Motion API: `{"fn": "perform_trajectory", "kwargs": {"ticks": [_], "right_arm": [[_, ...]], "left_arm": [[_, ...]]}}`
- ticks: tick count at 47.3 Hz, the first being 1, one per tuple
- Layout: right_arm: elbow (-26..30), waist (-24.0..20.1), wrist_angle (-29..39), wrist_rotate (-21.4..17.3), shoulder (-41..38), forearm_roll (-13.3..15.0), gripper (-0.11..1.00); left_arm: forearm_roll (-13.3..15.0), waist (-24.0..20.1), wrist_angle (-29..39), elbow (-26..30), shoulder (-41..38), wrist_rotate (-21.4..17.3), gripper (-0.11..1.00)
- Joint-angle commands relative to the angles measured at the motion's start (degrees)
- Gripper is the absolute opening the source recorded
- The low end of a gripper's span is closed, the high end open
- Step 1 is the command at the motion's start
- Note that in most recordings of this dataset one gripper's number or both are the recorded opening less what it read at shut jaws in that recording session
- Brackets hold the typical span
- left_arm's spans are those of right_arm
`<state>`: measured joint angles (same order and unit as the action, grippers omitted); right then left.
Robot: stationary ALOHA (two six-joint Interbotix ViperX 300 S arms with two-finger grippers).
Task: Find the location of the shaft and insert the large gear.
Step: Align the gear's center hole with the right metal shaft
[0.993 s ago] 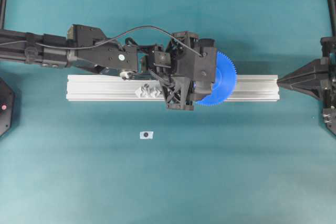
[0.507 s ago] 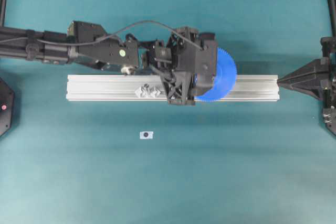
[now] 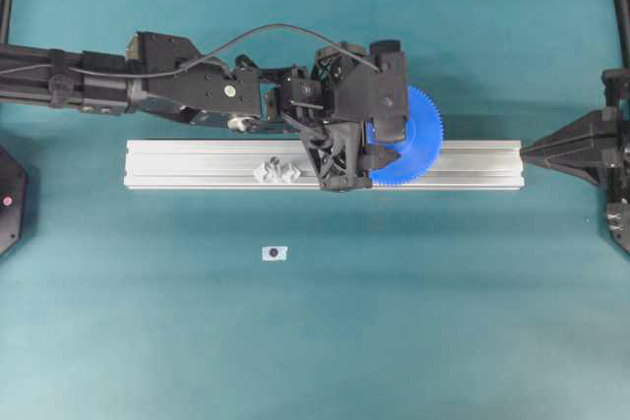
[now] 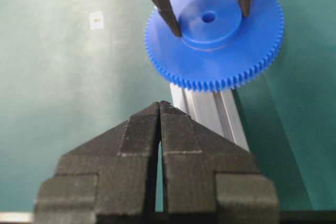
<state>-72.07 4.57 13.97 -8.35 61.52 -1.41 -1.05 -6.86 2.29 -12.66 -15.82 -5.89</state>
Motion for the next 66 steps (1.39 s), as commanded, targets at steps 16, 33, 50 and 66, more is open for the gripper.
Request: {"fn": "perform_trajectory", "kwargs": {"ticks": [16,33,50,66], "right_arm": [[0.4,0.1,-0.3,-0.6,-0.4,0.1,0.01],[0.4,0.1,-0.3,-1.6,-0.3,0.1,0.02],[0.4,0.1,-0.2,-1.6,-0.3,0.1,0.02],[0.4,0.1,-0.3,-1.6,-0.3,0.1,0.02]], "left_arm": [[-0.2,2.2,-0.2,0.0,0.8,1.2,0.71],[-0.1,0.5,0.2,-0.8,1.2,1.4,0.71],[-0.2,-1.6,0.6,-1.4,1.7,1.6,0.71],[-0.2,-1.6,1.7,-2.3,3.0,4.0,0.71]]}}
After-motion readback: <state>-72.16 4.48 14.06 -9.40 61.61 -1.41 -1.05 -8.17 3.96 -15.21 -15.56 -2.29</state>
